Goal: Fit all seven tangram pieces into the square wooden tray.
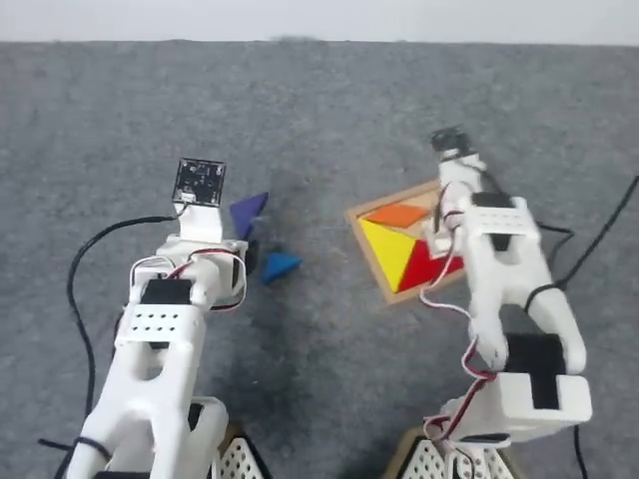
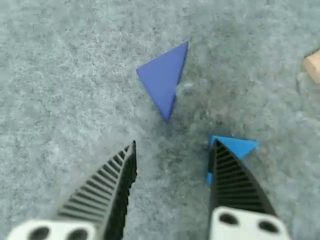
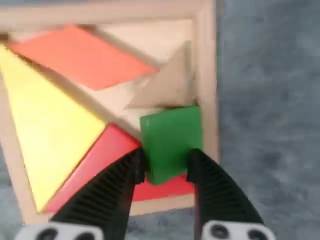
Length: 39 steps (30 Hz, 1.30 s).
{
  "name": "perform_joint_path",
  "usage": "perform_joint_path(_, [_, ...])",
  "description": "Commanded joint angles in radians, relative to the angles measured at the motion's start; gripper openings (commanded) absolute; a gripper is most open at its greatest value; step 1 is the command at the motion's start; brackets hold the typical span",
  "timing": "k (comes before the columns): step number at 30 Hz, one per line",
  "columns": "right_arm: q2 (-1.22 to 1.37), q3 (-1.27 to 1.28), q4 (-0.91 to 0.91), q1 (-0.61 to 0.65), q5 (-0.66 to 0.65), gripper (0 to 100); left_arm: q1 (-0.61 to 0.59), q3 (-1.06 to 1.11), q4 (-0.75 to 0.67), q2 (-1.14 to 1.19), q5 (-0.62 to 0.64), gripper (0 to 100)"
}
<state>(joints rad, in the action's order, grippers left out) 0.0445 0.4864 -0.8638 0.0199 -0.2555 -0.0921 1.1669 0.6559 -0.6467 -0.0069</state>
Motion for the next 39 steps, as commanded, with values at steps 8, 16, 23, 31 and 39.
perform_joint_path(8, [-0.015, -0.178, -0.018, -0.165, 0.025, 12.2, 0.011, -0.008, -0.029, -0.029, 0.012, 22])
perform_joint_path(16, [-0.004, -0.195, -0.004, -0.236, 0.046, 13.3, 0.011, -0.008, -0.029, -0.029, 0.012, 22])
perform_joint_path(23, [-0.002, -0.123, -0.018, -0.054, 0.009, 20.5, 0.011, -0.008, -0.029, -0.029, 0.012, 22])
perform_joint_path(31, [-0.007, -0.114, 0.067, -0.131, 0.051, 12.5, 0.011, -0.008, -0.028, -0.029, 0.012, 22])
perform_joint_path(39, [0.179, -0.381, 0.027, -0.113, 0.063, 1.8, 0.012, -0.007, -0.029, -0.029, 0.012, 22])
